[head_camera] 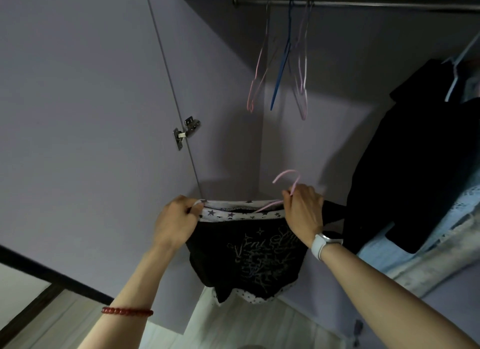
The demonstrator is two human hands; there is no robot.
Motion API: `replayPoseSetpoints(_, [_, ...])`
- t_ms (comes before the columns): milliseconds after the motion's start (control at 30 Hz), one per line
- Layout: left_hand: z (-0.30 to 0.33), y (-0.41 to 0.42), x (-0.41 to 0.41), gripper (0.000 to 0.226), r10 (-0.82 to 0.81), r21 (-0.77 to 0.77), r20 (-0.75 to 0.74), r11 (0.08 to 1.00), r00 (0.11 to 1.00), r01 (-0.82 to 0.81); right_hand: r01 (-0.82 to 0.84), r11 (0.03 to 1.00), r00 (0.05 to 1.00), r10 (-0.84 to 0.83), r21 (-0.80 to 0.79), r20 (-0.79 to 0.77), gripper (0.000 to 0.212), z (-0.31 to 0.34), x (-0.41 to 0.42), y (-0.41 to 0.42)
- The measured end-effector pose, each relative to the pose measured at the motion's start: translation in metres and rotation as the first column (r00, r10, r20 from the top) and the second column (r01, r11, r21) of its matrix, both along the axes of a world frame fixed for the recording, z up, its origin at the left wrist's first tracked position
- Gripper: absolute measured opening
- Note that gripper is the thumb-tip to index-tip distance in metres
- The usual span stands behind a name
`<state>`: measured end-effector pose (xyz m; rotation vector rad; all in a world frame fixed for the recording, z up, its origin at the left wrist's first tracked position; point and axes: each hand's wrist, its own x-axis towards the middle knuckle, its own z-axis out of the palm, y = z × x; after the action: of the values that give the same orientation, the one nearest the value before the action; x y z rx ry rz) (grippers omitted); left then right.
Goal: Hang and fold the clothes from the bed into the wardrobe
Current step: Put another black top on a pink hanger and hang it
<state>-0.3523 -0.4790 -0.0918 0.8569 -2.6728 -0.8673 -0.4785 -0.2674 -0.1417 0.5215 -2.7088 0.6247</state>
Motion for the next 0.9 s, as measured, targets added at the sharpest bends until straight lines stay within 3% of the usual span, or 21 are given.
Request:
replayPoseSetpoints(133, [-0.012,0.010,-0.014,0.029,-0.145,0.042,0.043,0.989,0.989,0.143,-0.204,0.975,0.975,0.210,-0.088,0.072,0.035,0.003,0.002,-0.007])
replayPoseSetpoints(267, [-0.025,0.001,-0.012,0.046,-0.190,0.114,-0.009,0.975,0.982,0.189,-0.205,0.948,0.974,0.221,-0.242,0.042,0.032,0.005,-0.001,-0.006])
replayPoseSetpoints(400, [-0.043,-0.013,-0.002,0.042,-0.361,-0.110,0.086,0.923,0.929,0.369,-0.179,0.948,0.970,0.215,-0.263,0.113,0.026,0.009,-0.003,-0.003])
replayPoseSetpoints(500, [-0.054,-0.011,-0.005,0.040,-0.448,-0.184,0.091,0.870,0.890,0.457,-0.165,0.948,0.964,0.214,-0.273,0.159,0.024,0.013,0.001,-0.008])
replayPoseSetpoints(567, [-0.062,-0.007,-0.009,0.037,-0.466,-0.376,0.071,0.806,0.882,0.457,-0.142,0.952,0.968,0.191,-0.272,0.163,0.025,0.016,0.002,-0.009])
replayPoseSetpoints(633, [-0.064,-0.001,-0.011,0.028,-0.469,-0.476,0.068,0.760,0.881,0.441,-0.137,0.950,0.967,0.190,-0.280,0.168,0.024,0.018,0.003,-0.008])
replayPoseSetpoints(700, [-0.067,0.003,-0.016,0.015,-0.470,-0.498,0.007,0.764,0.883,0.410,-0.169,0.931,0.957,0.233,-0.325,0.171,0.022,0.020,0.002,-0.004])
replayPoseSetpoints(767, [-0.073,0.004,-0.019,0.023,-0.423,-0.485,-0.040,0.800,0.905,0.352,-0.194,0.883,0.933,0.300,-0.427,0.197,0.011,0.019,0.001,0.004])
replayPoseSetpoints(833, [-0.077,-0.001,-0.021,0.022,-0.367,-0.500,-0.074,0.818,0.927,0.284,-0.169,0.892,0.925,0.290,-0.419,0.244,0.023,0.011,-0.004,0.018])
replayPoseSetpoints(900, [-0.079,-0.005,-0.022,0.020,-0.328,-0.518,-0.130,0.827,0.936,0.218,-0.107,0.949,0.927,0.203,-0.298,0.314,0.039,-0.001,-0.009,0.037])
